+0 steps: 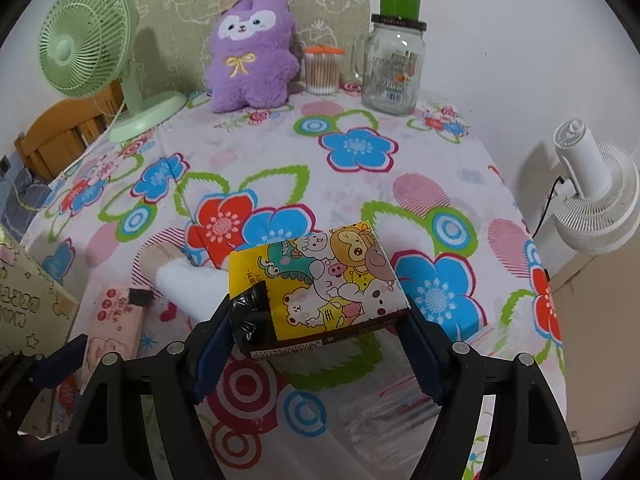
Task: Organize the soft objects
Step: 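Grasp the pink cat-print tissue packet with the left tool while the right tool holds the snack box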
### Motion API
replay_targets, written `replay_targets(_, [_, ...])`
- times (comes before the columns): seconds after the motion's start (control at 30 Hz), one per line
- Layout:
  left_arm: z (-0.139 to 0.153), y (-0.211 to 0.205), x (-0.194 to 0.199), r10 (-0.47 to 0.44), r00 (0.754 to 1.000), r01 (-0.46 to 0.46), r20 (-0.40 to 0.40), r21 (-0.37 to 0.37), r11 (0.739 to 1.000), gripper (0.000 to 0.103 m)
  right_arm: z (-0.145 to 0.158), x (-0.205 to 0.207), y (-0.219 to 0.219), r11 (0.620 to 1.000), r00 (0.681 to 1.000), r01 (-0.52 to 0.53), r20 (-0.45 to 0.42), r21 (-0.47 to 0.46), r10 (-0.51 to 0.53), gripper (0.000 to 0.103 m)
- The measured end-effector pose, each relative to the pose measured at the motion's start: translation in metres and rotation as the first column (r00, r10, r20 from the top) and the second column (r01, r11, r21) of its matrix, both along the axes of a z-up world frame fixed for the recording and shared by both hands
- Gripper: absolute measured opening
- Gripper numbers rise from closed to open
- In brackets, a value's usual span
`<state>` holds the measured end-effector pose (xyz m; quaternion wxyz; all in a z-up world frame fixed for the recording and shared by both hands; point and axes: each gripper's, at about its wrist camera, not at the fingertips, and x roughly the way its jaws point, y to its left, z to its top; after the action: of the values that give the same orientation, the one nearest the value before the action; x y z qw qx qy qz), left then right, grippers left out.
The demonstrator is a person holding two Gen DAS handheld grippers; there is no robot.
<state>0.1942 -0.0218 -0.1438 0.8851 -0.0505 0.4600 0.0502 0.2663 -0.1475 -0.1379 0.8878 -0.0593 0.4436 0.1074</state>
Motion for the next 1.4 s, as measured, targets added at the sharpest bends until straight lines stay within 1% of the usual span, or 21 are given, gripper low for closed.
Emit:
replay_targets(0.37, [0.024, 0.003, -0.018, 0.000, 0.999, 0.000, 0.049, 0.000, 1.000, 0.045, 0.025, -0.017, 0.003, 1.000, 0.999, -0.004, 0.040, 0.012, 0.003, 0.079])
replay_targets(0.4, [0.026, 0.003, -0.020, 0.000, 0.999, 0.000, 0.054, 0.000, 1.000, 0.044, 0.027, -0.019, 0.003, 1.000, 0.999, -0.006, 0.046, 0.012, 0.005, 0.079])
replay_targets(0.43, [0.029, 0.003, -0.022, -0.001, 0.998, 0.000, 0.060, 0.002, 1.000, 0.039, 0.030, -0.021, 0.004, 1.000, 0.999, -0.008, 0.051, 0.012, 0.007, 0.079])
replay_targets(0.63, [0.044, 0.006, -0.032, 0.004, 0.996, -0.004, 0.088, 0.006, 1.000, 0.039, 0.046, -0.032, 0.012, 1.000, 0.997, -0.024, 0.078, 0.009, 0.023, 0.079])
replay_targets(0.73, [0.044, 0.008, -0.035, 0.007, 0.996, -0.007, 0.087, 0.006, 1.000, 0.039, 0.051, -0.037, 0.015, 1.000, 0.996, -0.026, 0.086, 0.010, 0.025, 0.079])
replay_targets(0.87, [0.037, 0.008, -0.035, 0.003, 0.998, -0.003, 0.065, -0.001, 1.000, 0.039, 0.055, -0.043, 0.015, 1.000, 0.996, -0.025, 0.091, 0.010, 0.024, 0.079])
replay_targets(0.9, [0.035, 0.007, -0.034, 0.001, 0.998, 0.000, 0.057, -0.003, 1.000, 0.042, 0.055, -0.044, 0.015, 1.000, 0.996, -0.024, 0.092, 0.009, 0.023, 0.079])
replay_targets(0.97, [0.030, 0.008, -0.031, 0.001, 0.999, 0.000, 0.041, -0.020, 1.000, 0.057, 0.056, -0.045, 0.014, 1.000, 0.995, -0.023, 0.093, 0.006, 0.022, 0.079])
replay_targets(1.0, [0.028, 0.007, -0.030, 0.000, 0.999, 0.001, 0.035, -0.029, 1.000, 0.067, 0.055, -0.045, 0.013, 1.000, 0.995, -0.022, 0.092, 0.003, 0.022, 0.079])
replay_targets(1.03, [0.027, 0.007, -0.030, -0.006, 0.999, 0.008, 0.033, -0.036, 0.999, 0.071, 0.055, -0.044, 0.013, 1.000, 0.996, -0.021, 0.091, 0.002, 0.021, 0.079])
replay_targets(1.07, [0.026, 0.005, -0.028, -0.010, 0.999, 0.011, 0.030, -0.036, 0.999, 0.072, 0.055, -0.043, 0.013, 1.000, 0.996, -0.020, 0.090, 0.001, 0.020, 0.079])
replay_targets(1.13, [0.023, 0.002, -0.025, -0.016, 1.000, 0.017, 0.027, -0.030, 0.999, 0.079, 0.053, -0.042, 0.012, 1.000, 0.996, -0.018, 0.088, -0.001, 0.018, 0.079])
replay_targets(1.2, [0.018, -0.001, -0.019, -0.020, 1.000, 0.020, 0.016, -0.026, 0.999, 0.081, 0.050, -0.040, 0.010, 1.000, 0.996, -0.016, 0.084, -0.002, 0.016, 0.079])
replay_targets(1.4, [0.004, 0.002, -0.007, -0.014, 1.000, 0.013, -0.021, -0.040, 0.999, 0.082, 0.040, -0.031, 0.007, 1.000, 0.998, -0.013, 0.068, -0.005, 0.014, 0.079])
